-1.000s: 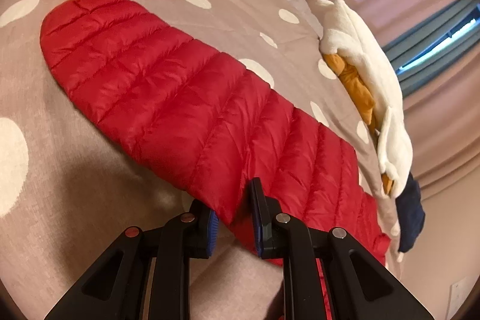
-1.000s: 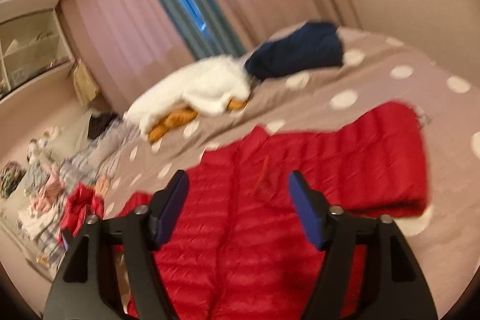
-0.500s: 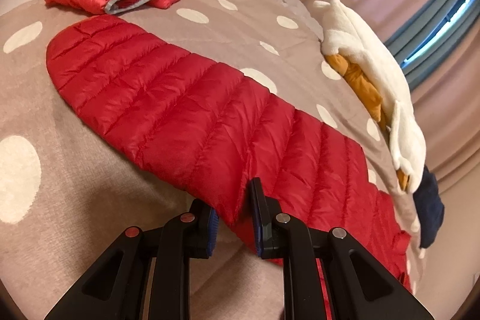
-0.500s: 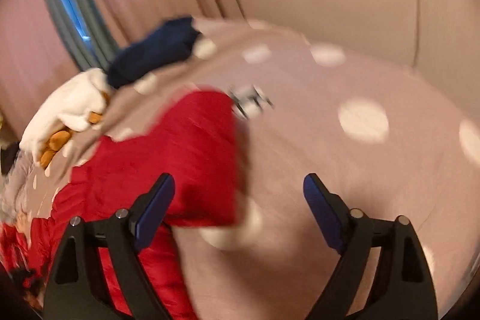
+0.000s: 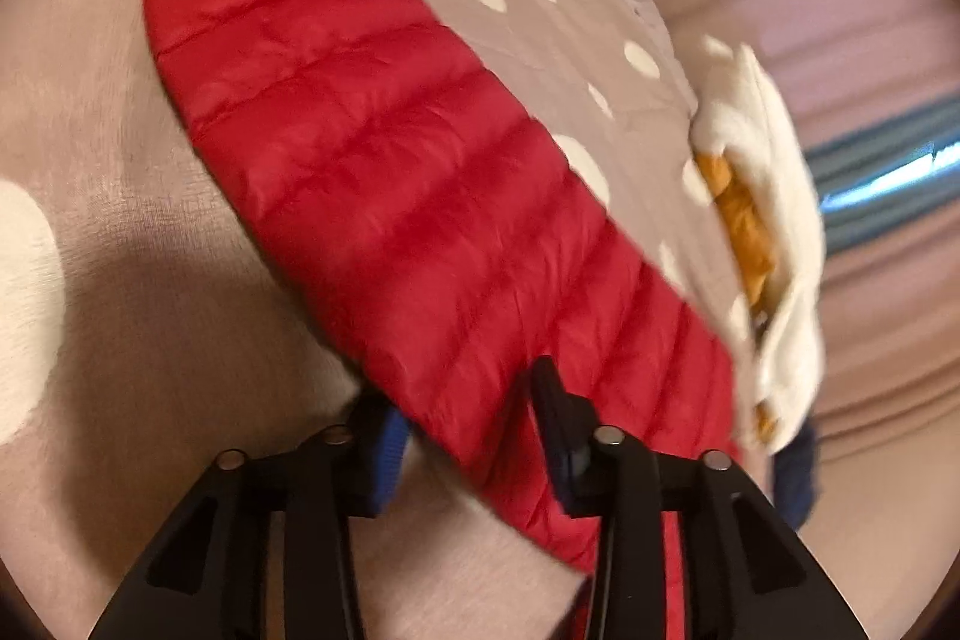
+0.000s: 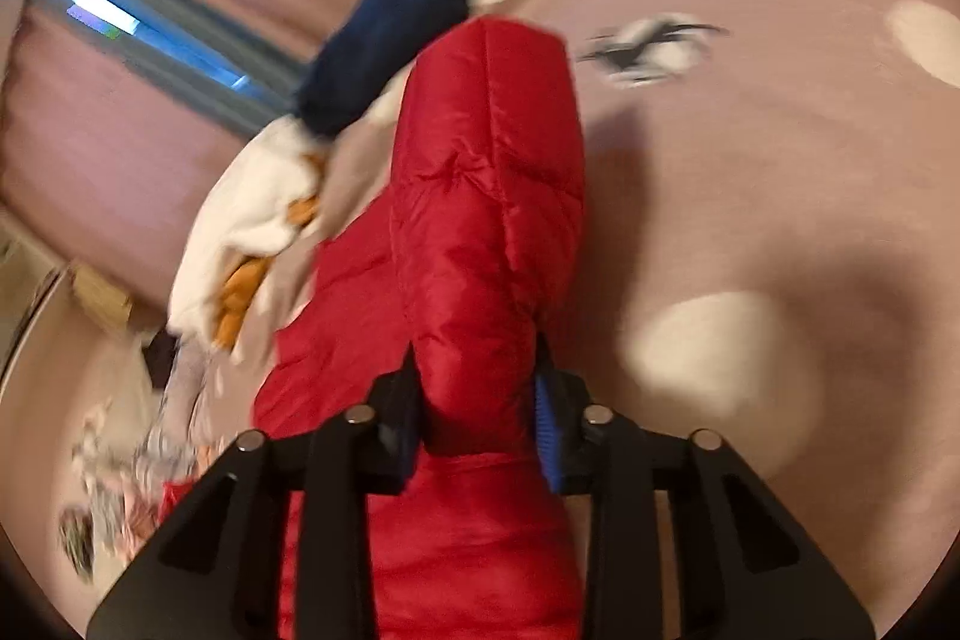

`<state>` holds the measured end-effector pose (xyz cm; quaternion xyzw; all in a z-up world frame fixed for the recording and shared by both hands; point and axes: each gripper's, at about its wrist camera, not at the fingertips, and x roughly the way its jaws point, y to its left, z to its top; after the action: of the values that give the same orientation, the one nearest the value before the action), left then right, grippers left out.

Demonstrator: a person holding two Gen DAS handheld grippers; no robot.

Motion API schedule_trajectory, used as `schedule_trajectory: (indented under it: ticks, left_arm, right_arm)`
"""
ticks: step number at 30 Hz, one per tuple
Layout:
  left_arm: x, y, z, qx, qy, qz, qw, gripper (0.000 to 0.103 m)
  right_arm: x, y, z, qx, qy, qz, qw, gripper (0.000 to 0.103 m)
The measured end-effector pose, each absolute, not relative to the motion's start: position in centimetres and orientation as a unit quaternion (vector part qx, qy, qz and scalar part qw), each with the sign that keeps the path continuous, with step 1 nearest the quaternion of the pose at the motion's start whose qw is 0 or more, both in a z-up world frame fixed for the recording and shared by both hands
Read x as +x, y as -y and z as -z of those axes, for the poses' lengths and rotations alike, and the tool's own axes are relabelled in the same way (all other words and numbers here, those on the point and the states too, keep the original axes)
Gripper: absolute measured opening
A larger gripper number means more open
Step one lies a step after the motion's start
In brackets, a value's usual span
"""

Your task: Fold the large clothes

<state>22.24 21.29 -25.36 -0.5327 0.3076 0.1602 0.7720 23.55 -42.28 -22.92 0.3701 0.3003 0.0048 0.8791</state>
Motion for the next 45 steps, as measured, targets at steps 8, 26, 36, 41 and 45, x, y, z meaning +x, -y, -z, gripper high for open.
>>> schedule_trajectory:
  ticks: [8, 26, 36, 41, 45]
  left_arm:
    - [23.8, -21.5, 25.0, -0.472, -0.320, -0.177, 0.802, 0.025]
    - [22.8, -15.6, 16.4, -0.273, -0.231, -0.226, 0.906, 0.020]
    - [23.7, -1.4, 10.2, -0.120, -0.178, -0.114, 0.970, 0.020]
    - [27.0, 9.4, 12.0, -0.093, -0.269, 0.032, 0.958, 0.020]
    - [27.5, 14.4, 17.5, -0.077, -0.329, 0.010, 0.941, 0.020]
  right_arm:
    - [25.9, 30.4, 21.8, 0.180, -0.352, -0.094, 0.914, 0.032]
    - [23.7, 37.4, 21.8, 0.212, -0.348, 0.039, 0.912, 0.058]
    - [22.1, 41.3, 22.3, 0.201, -0.354, 0.094, 0.909, 0.058]
    - [21.3, 42.3, 22.6, 0.215, -0.357, 0.099, 0.904, 0.058]
    - [20.5, 43.2, 22.1, 0.228, -0.348, 0.111, 0.902, 0.060]
